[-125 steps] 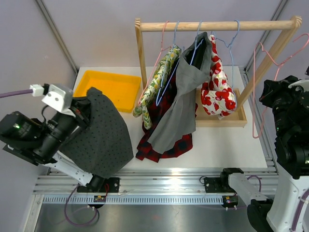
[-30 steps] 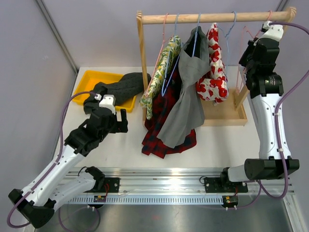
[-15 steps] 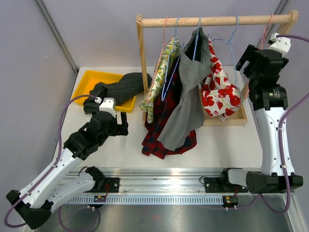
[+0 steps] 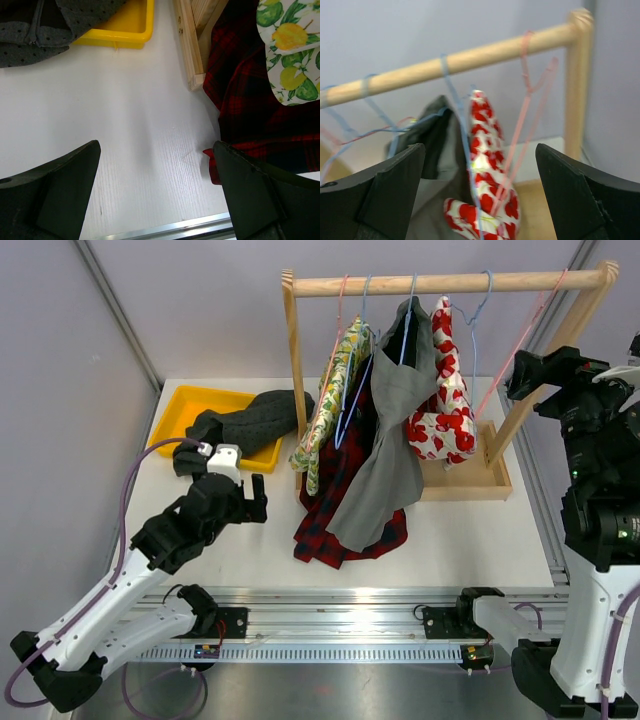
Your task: Remove the skirt from the hanger
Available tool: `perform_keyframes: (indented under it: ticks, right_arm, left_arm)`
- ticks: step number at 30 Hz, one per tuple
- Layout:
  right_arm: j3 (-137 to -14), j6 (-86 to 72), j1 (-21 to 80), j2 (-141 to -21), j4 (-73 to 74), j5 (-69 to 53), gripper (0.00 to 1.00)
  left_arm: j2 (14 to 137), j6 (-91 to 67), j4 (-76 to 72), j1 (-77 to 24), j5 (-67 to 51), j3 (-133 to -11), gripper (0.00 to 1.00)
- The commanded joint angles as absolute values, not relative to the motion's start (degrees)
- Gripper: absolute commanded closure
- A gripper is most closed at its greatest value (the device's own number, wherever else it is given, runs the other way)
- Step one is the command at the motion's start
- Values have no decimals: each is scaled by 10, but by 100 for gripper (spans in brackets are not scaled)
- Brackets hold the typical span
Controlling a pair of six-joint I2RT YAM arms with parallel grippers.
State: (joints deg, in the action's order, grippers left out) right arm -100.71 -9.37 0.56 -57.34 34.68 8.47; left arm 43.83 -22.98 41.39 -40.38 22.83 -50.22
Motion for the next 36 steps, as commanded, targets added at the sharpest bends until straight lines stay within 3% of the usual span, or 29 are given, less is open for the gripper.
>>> perform_keyframes:
  ticks: [1,7,20,26,33,34,36]
  right_arm:
    - [-1048,-91,4,-603,334,-124,0]
    - [-1074,-119,4,-655,332,-264,1]
    - [-1033,-104,5,-717,306,-222,7]
    - [-991,-102,5,-721,295,-201,19]
    - [-949,-106,5,-727,289,-214,43]
    - [-950,-103,4,-728,292,-217,61]
    - [-954,-102,5,-729,299,-213,83]
  left_arm:
    - [431,-238,407,-410,250,-504,1]
    - [430,-240,413,-417,262,-504,1]
    - [429,-242,417,-429,272,-504,1]
    - [433,-242,417,-430,272,-504,1]
    - [435,-242,417,-431,272,-504,1]
    - [435,-242,418,-432,272,-504,1]
    - [435,-242,417,-432,278,-504,1]
